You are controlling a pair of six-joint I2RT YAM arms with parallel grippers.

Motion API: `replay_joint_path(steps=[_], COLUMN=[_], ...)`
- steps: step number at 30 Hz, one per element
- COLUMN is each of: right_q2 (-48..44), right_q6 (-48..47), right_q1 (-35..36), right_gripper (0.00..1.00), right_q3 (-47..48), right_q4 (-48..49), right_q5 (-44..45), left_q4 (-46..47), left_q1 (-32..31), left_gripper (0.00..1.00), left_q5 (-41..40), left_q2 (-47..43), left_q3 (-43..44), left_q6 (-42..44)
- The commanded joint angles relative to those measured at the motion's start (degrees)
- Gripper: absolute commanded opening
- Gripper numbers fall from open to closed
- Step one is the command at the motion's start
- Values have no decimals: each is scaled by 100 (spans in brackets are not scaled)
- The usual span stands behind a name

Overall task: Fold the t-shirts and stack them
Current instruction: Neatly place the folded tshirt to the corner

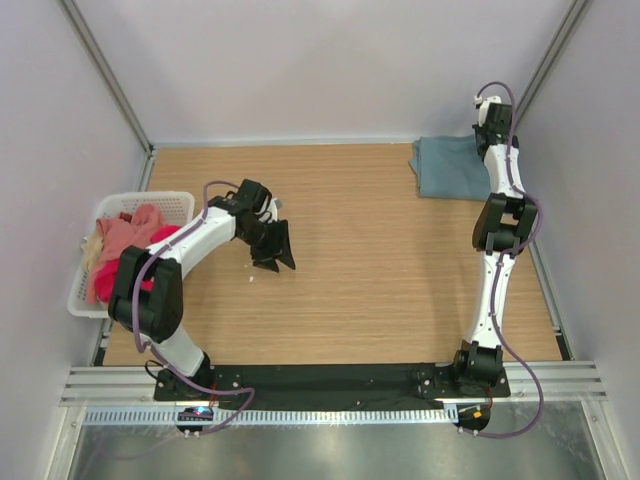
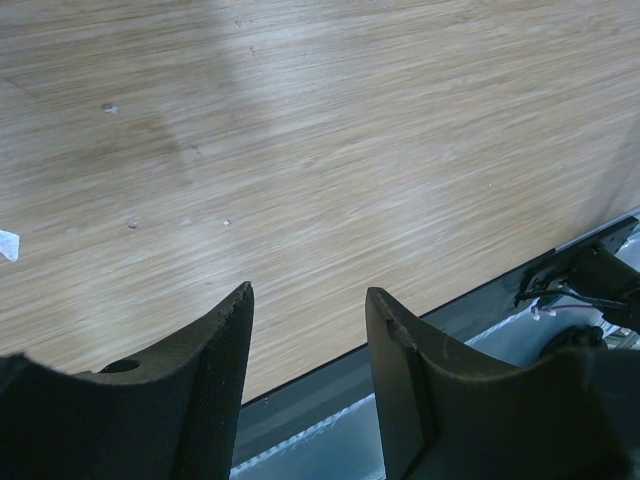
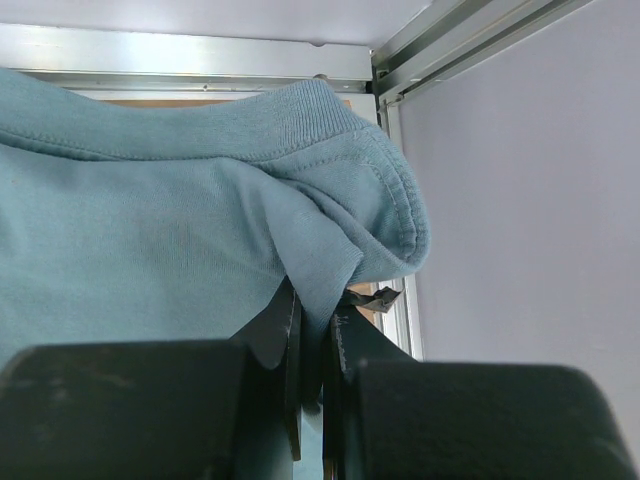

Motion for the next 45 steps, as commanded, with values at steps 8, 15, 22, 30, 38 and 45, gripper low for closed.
replay_joint_path(steps=[8, 15, 22, 30, 38, 45], right_q2=[248, -50, -1200, -3415, -5829, -8131], right_q6=[-246, 105, 913, 2054, 5891, 7356], right_q1=[-36, -36, 289, 2596, 3857, 4271], right_gripper=[2, 68, 99, 100, 100, 100], right_q3=[455, 438, -70, -2540, -6448, -10148], right_q4=[763, 1044, -132, -1275, 158, 1879], right_q5=[-42, 879, 1943, 2219, -504, -587], left_q4=[-244, -288, -262, 37, 335, 1915], left_q1=[-33, -68, -68, -68, -68, -76], left_gripper=[50, 50, 50, 52, 56, 63], left_q5=[-103, -103, -103, 152, 450, 996], left_q2=[47, -119, -611, -1455, -2536, -3590], left_q3=[252, 208, 103, -301, -1074, -2540], left_q6=[2, 37, 107, -24, -322, -1796])
